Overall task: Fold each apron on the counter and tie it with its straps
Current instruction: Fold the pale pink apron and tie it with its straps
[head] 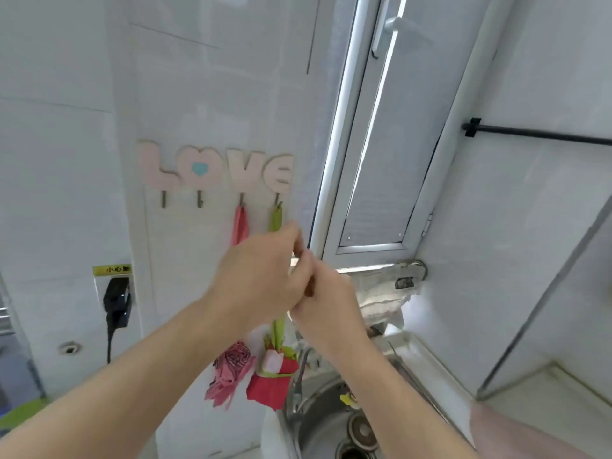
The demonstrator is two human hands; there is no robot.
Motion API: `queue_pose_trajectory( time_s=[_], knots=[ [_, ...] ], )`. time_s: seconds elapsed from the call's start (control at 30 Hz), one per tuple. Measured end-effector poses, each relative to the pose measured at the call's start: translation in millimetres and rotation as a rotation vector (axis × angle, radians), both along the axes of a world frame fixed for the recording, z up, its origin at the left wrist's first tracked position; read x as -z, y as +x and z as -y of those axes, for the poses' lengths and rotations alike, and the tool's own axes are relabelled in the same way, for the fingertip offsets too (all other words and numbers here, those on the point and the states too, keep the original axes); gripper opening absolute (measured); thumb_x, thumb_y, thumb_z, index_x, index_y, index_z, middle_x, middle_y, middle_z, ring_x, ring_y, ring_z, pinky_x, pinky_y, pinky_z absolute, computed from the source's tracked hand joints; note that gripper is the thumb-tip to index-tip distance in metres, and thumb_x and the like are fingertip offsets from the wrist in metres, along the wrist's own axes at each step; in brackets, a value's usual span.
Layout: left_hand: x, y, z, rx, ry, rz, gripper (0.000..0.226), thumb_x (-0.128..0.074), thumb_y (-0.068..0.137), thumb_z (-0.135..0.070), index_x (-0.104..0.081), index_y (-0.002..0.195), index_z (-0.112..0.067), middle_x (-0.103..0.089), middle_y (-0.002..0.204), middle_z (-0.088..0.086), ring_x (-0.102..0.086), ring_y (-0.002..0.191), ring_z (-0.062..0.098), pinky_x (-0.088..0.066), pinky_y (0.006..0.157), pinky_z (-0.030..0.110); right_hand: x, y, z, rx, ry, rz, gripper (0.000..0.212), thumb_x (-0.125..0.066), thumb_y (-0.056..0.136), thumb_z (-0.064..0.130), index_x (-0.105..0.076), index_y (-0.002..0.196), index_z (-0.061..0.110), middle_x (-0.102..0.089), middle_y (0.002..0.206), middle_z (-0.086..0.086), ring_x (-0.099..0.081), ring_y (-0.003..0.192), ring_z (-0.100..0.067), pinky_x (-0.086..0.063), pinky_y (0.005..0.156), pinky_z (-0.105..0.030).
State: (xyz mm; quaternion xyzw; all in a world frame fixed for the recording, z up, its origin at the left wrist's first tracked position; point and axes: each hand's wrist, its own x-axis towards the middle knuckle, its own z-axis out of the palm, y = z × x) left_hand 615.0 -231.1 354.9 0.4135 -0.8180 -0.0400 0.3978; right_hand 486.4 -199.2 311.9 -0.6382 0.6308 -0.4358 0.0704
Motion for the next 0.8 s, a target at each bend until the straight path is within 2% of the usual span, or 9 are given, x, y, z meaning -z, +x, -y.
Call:
queue_pose_trajectory(
  time_s=[0.13, 0.2, 0.3, 0.4, 0.47, 0.57, 0.63, 0.7, 0.8],
  knots=[
    [33, -80, -21, 0.296, 0.104, 0.052, 0.022, -0.056, 0.1, -0.04, -0.057, 0.082, -0.028, -0.058, 0.063, -0.009, -0.052, 0.064, 0.006, -0.046, 0.058, 0.035, 61, -75, -66, 0.137, 0.177, 0.097, 0.033, -0.059, 0.095, 0.026, -0.05, 0.063, 0.024, -0.054, 0.057, 0.006, -0.047, 0.057, -0.013, -0.039, 0.054, -0.029],
    [54, -128, -39, 0.392, 0.123, 0.082, 0.022, -0.055, 0.1, -0.04, -0.059, 0.082, -0.029, -0.058, 0.062, -0.011, -0.054, 0.063, 0.005, -0.047, 0.058, 0.035, 98, -122, -105, 0.265, 0.261, 0.142, 0.035, -0.059, 0.095, 0.037, -0.056, 0.066, 0.017, -0.061, 0.061, 0.001, -0.056, 0.06, -0.017, -0.049, 0.062, -0.036],
    [93, -209, -74, 0.569, 0.193, 0.113, 0.012, -0.057, 0.099, -0.037, -0.061, 0.089, -0.033, -0.059, 0.063, -0.013, -0.055, 0.062, 0.006, -0.044, 0.057, 0.035, 161, -196, -170, 0.457, 0.418, 0.239, 0.032, -0.056, 0.093, 0.042, -0.062, 0.074, 0.016, -0.067, 0.067, 0.0, -0.062, 0.064, -0.016, -0.053, 0.067, -0.036],
    [128, -279, -107, 0.686, 0.285, 0.144, 0.006, -0.06, 0.099, -0.032, -0.062, 0.094, -0.033, -0.065, 0.07, -0.014, -0.06, 0.066, 0.007, -0.052, 0.064, 0.04, 216, -259, -230, 0.588, 0.565, 0.377, 0.016, -0.052, 0.084, 0.038, -0.063, 0.079, 0.027, -0.07, 0.067, 0.001, -0.069, 0.066, -0.017, -0.058, 0.066, -0.035],
    [155, -341, -135, 0.754, 0.339, 0.184, 0.005, -0.06, 0.099, -0.031, -0.064, 0.095, -0.033, -0.067, 0.071, -0.013, -0.063, 0.069, 0.007, -0.054, 0.067, 0.04, 251, -311, -279, 0.679, 0.644, 0.473, 0.014, -0.048, 0.081, 0.032, -0.061, 0.084, 0.03, -0.069, 0.068, 0.0, -0.069, 0.069, -0.02, -0.054, 0.063, -0.032],
    [194, -424, -165, 0.769, 0.439, 0.24, 0.005, -0.062, 0.098, -0.03, -0.066, 0.095, -0.032, -0.068, 0.071, -0.013, -0.064, 0.068, 0.006, -0.055, 0.067, 0.04, 294, -384, -337, 0.769, 0.754, 0.501, 0.015, -0.044, 0.079, 0.019, -0.057, 0.08, 0.027, -0.064, 0.075, 0.006, -0.062, 0.075, -0.012, -0.053, 0.075, -0.033],
    [226, -480, -180, 0.755, 0.505, 0.289, 0.007, -0.063, 0.097, -0.03, -0.066, 0.092, -0.033, -0.068, 0.07, -0.013, -0.065, 0.064, 0.006, -0.056, 0.066, 0.039, 326, -438, -371, 0.842, 0.837, 0.514, 0.019, -0.047, 0.083, 0.014, -0.055, 0.091, 0.029, -0.065, 0.093, 0.008, -0.061, 0.085, -0.015, -0.052, 0.077, -0.033],
    [258, -532, -192, 0.7, 0.578, 0.338, 0.01, -0.064, 0.095, -0.029, -0.065, 0.087, -0.035, -0.068, 0.068, -0.014, -0.064, 0.062, 0.006, -0.055, 0.064, 0.036, 362, -493, -401, 0.934, 0.906, 0.49, 0.029, -0.054, 0.089, 0.015, -0.056, 0.114, 0.027, -0.063, 0.115, 0.002, -0.064, 0.1, -0.022, -0.051, 0.08, -0.033],
    [305, -603, -208, 0.602, 0.659, 0.39, 0.012, -0.069, 0.09, -0.026, -0.065, 0.081, -0.033, -0.067, 0.066, -0.015, -0.062, 0.064, 0.002, -0.048, 0.061, 0.029, 409, -566, -452, 1.109, 0.987, 0.393, 0.053, -0.062, 0.095, 0.027, -0.047, 0.145, 0.016, -0.052, 0.139, -0.009, -0.055, 0.126, -0.03, -0.046, 0.101, -0.037]
  ],
)
